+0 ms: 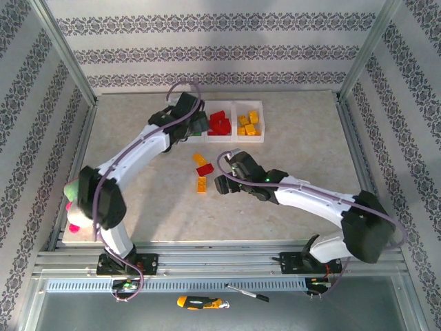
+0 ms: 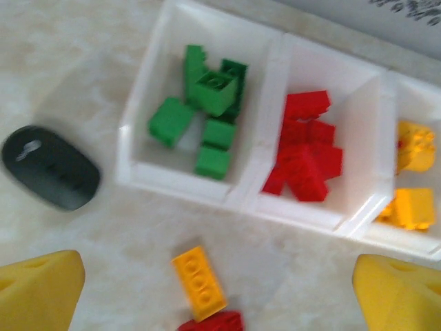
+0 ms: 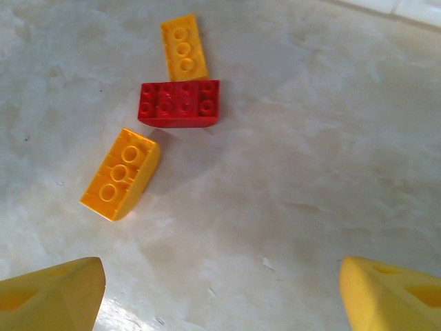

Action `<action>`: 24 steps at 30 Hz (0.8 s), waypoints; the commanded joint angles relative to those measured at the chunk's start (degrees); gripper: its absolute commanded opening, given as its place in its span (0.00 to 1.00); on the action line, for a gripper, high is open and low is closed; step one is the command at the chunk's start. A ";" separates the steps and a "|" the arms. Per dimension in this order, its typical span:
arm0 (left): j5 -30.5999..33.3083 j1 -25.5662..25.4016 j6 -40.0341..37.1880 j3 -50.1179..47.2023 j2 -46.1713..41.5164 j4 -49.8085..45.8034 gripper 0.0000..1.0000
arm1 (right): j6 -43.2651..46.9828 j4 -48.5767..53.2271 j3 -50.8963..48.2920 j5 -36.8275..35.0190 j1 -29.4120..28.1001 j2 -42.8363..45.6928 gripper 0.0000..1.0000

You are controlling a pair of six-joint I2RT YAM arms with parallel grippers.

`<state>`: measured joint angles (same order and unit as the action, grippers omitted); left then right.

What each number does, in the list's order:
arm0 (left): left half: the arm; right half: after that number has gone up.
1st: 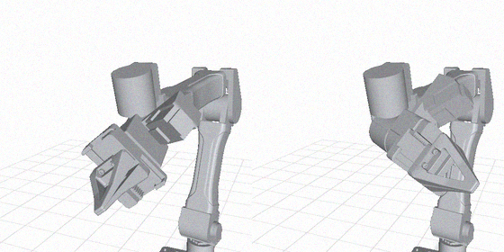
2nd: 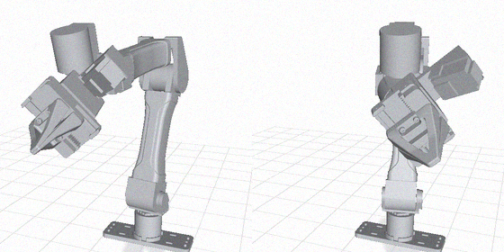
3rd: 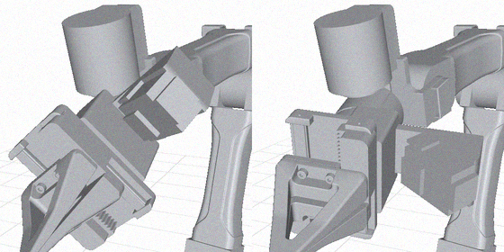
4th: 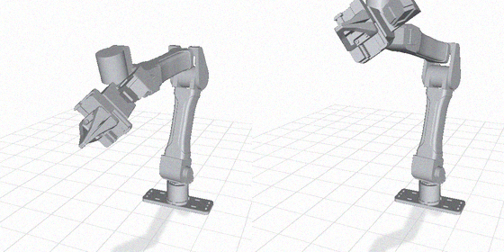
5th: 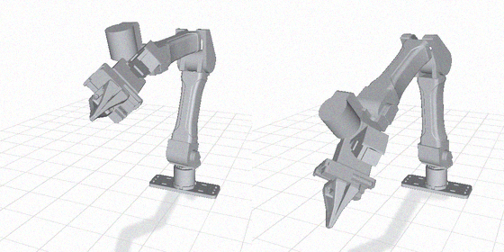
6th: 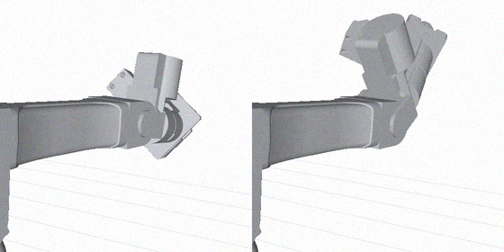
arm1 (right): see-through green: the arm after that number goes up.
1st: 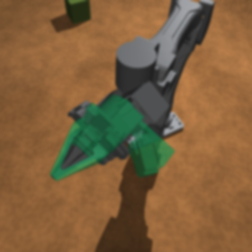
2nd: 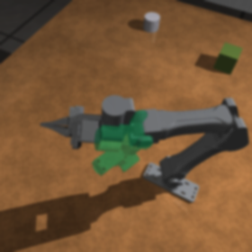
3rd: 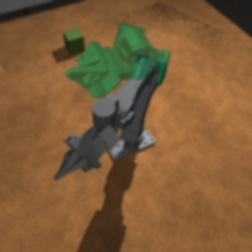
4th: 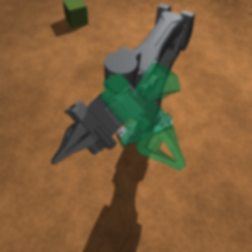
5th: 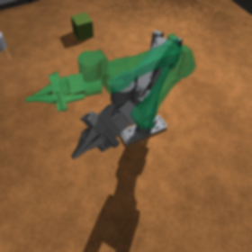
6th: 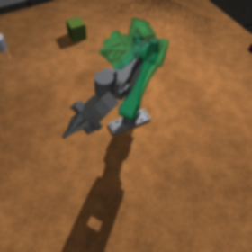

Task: Sort the legos into containers by color
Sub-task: Pick up the lego from the center of the table.

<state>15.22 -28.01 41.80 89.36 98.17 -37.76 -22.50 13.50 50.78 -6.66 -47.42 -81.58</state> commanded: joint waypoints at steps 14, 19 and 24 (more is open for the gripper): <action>7.22 0.73 9.83 -40.65 -35.83 -7.78 0.99 | -3.91 10.64 24.95 -6.56 -3.12 -26.92 0.89; 6.44 0.72 12.66 -44.96 -39.27 -10.46 0.99 | -2.98 12.07 31.74 -5.49 -2.81 -34.15 0.89; 6.06 0.76 13.57 -46.04 -39.33 -10.15 0.99 | -3.01 13.13 36.84 -4.72 -2.33 -39.08 0.88</action>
<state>20.84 -27.99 53.28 43.70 59.40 -45.56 -26.39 24.27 84.64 -11.11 -50.02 -118.76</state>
